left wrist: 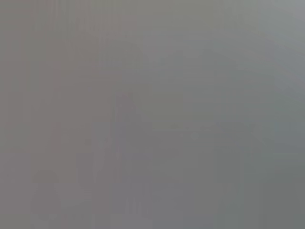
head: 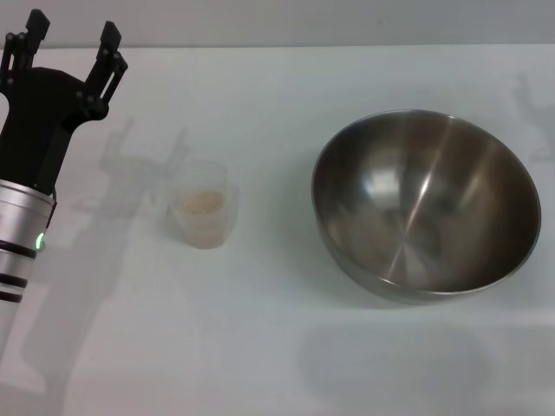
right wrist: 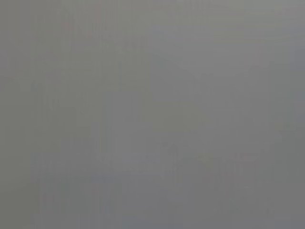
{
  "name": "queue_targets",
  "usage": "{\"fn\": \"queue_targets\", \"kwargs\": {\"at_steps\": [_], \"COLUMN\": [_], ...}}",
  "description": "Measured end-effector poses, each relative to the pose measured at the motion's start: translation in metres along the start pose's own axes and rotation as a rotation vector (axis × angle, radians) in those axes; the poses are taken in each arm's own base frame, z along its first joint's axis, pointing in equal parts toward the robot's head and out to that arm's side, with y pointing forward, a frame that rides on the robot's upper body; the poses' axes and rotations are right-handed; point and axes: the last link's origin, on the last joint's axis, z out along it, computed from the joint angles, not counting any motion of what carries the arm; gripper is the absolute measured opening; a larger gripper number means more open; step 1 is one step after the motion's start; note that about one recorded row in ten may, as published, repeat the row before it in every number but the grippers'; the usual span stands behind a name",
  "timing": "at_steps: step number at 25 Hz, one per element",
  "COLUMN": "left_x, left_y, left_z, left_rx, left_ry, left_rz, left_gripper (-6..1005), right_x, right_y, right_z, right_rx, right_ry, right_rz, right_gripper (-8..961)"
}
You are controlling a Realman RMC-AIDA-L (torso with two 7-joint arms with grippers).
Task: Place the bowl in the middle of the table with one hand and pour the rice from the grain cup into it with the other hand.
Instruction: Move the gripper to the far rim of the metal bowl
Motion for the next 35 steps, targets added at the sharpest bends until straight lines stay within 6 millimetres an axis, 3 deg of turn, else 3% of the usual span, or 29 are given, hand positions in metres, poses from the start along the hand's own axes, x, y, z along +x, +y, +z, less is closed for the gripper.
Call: {"fn": "queue_targets", "kwargs": {"at_steps": [12,22,28,32,35], "left_x": [-0.002,-0.004,-0.005,-0.005,-0.005], "left_y": [-0.005,-0.007,-0.01,-0.011,-0.012], "left_z": [-0.001,-0.003,-0.004,-0.005,-0.006], "left_rx": [0.026,0.026,0.029,0.03,0.031], "left_ry": [-0.016,-0.026,-0.033,-0.037,-0.038], "left_rz": [0.012,0.022,0.031,0.035,0.036], "left_gripper": [824,817,813,811,809], "right_x": [-0.004,-0.001,0.001,-0.007,-0.024], "right_y": [-0.002,0.003,0.025,0.043,0.054], "right_z": [0.0,0.004,0.025,0.033,0.037], "right_rx": [-0.011,-0.03,-0.09,-0.117,-0.129], "right_ry": [-0.02,0.006,0.12,0.205,0.275], "right_rz": [0.03,-0.113,-0.065,-0.018,0.023], "right_gripper": [707,706,705,705,705]}}
